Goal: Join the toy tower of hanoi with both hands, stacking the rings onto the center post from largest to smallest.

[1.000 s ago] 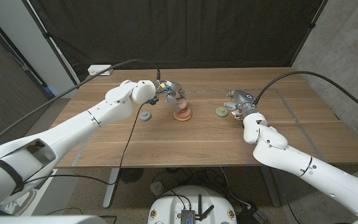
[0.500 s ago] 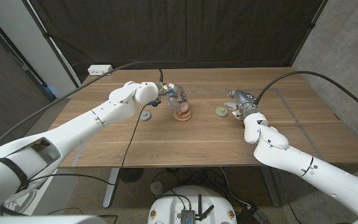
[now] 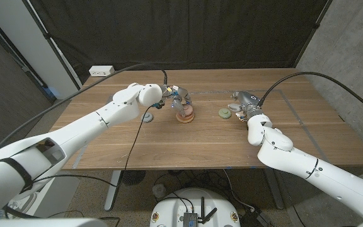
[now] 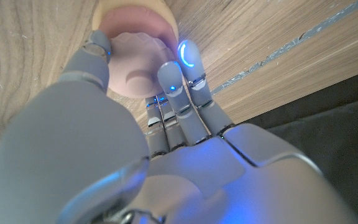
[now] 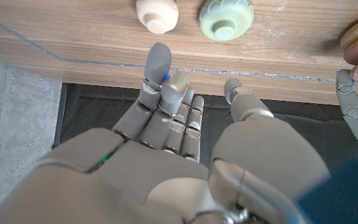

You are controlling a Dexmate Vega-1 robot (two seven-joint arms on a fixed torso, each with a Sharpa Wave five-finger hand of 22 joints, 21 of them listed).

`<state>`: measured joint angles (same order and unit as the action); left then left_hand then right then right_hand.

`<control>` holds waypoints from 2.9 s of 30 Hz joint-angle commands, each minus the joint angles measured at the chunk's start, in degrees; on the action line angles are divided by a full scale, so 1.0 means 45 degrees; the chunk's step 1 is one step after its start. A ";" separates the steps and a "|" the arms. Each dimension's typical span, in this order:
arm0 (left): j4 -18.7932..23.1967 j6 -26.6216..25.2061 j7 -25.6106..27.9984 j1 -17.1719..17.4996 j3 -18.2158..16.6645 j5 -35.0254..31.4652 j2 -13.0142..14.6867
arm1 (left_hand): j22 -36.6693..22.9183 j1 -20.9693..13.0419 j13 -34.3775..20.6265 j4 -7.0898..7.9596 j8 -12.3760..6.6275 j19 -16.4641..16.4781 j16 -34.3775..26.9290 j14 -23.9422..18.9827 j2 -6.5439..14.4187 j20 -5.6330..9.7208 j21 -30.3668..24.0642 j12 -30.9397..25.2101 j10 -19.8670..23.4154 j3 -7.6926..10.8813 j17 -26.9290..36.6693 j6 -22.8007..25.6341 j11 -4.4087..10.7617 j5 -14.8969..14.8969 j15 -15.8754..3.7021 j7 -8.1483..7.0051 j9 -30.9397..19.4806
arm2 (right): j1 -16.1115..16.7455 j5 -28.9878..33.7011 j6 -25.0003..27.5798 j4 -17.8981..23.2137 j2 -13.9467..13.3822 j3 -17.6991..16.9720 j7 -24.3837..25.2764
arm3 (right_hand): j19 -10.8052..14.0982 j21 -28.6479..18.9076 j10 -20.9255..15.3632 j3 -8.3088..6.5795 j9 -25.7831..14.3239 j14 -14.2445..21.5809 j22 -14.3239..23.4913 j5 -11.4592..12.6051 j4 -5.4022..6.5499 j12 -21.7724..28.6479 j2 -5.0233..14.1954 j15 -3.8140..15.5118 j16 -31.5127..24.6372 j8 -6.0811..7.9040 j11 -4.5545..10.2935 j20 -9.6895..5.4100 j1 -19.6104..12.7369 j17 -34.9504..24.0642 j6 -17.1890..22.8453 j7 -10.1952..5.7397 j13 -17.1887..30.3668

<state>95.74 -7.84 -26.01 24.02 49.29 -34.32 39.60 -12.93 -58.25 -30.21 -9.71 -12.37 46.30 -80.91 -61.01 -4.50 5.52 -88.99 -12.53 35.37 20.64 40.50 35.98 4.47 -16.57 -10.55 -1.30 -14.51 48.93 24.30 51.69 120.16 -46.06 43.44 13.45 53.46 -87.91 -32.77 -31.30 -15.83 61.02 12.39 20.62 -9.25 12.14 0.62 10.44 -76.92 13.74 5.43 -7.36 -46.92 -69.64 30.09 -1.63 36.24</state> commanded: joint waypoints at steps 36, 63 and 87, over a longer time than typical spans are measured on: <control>-0.0676 -0.0005 0.0132 -0.0188 0.0480 0.0033 -0.0208 | -0.0006 -0.0477 -0.0727 0.0108 0.0077 -0.0044 0.0116 -0.0190 0.0621 0.1467 -0.0015 0.0148 0.1023 -0.0159 0.0207 -0.0015 0.1184 -0.0023 -0.0447 -0.0033 -0.0096 | -0.0038 -0.0162 0.0001 0.0022 -0.0105 0.0016 0.0031 | 0.0119 -0.0043 -0.0110 -0.0151 0.0010 0.0047 0.0014 0.0125 -0.0023 -0.0069 0.0013 0.0462 -0.0101 -0.0036 0.0033 -0.1109 0.0171 0.0009 0.0072 -0.0001 0.0025; 0.0061 -0.0550 -0.1087 -0.0282 0.0636 -0.1012 0.0004 | 0.0284 0.0790 -0.0747 0.0306 0.0519 -0.0928 0.1218 0.0834 0.0098 0.1412 0.0287 0.0491 -0.2617 -0.1034 -0.1155 -0.3288 0.0088 0.0113 -0.0444 0.0535 0.0126 | 0.0063 -0.0169 0.0024 0.0250 -0.0137 -0.0041 0.0070 | 0.0123 -0.0044 -0.0123 -0.0189 0.0029 0.0049 0.0015 0.0139 -0.0026 -0.0078 0.0014 0.0461 -0.0139 -0.0065 0.0021 -0.1109 0.0205 -0.0002 0.0068 -0.0015 0.0016; 0.0719 -0.1027 -0.1618 -0.0172 0.0483 -0.1562 0.0256 | 0.0358 0.1193 -0.0628 0.0379 0.0414 -0.1402 0.1347 0.1497 0.0101 0.1374 0.0464 0.0397 -0.4082 -0.1271 -0.1233 -0.4635 -0.0524 0.0191 -0.0435 0.0925 0.0271 | 0.0038 -0.0118 0.0031 0.0282 -0.0143 0.0025 -0.0019 | 0.0117 -0.0035 -0.0141 -0.0221 0.0038 0.0056 0.0004 0.0152 -0.0030 -0.0065 0.0006 0.0460 -0.0195 -0.0059 0.0029 -0.1109 0.0232 -0.0019 0.0121 0.0018 0.0039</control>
<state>97.52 -11.41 -32.73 22.65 52.14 -40.16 40.10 -11.17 -53.28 -32.91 -8.06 -10.16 40.38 -74.88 -54.73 -4.12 4.01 -87.21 -10.35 17.27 15.00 34.77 15.32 2.05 -15.87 -7.98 2.77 -13.30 49.13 23.65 51.85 121.46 -46.77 43.45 13.50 53.68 -87.91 -32.76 -31.93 -15.72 61.02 12.26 21.06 -9.57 11.87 0.47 10.44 -77.37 13.74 5.43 -7.58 -45.55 -69.64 30.09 -1.63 36.22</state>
